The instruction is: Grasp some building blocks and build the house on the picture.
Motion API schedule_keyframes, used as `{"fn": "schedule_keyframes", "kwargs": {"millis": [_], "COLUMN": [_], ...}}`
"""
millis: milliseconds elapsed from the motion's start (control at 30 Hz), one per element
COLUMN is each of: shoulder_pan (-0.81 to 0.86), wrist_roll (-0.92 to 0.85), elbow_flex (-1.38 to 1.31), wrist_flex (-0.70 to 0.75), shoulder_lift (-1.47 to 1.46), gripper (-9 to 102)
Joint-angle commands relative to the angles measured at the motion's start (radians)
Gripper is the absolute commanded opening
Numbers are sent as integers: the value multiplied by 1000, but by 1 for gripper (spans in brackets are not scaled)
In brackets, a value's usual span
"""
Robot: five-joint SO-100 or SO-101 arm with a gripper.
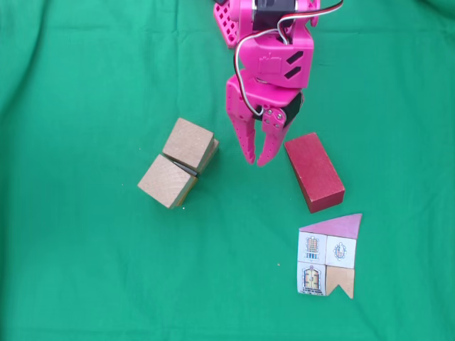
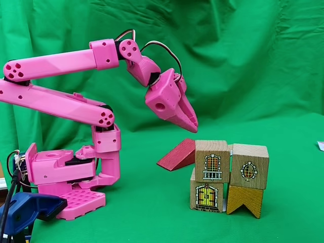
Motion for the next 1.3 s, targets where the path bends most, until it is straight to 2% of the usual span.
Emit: {"fn": "schedule_keyframes", "kwargs": {"millis": [0,133,367,900,1267], "shoulder_pan": [-49,-137,-275,-308,-383], "wrist_roll": [-97,-170,-276,-747,-761], "elbow_flex": [-41,-26,-21,91,120], "wrist_flex": [-71,-133,-140,-141,-143], "shoulder_lift": [-37,-41,-35,-23,48], "gripper": [1,1,1,1,1]}}
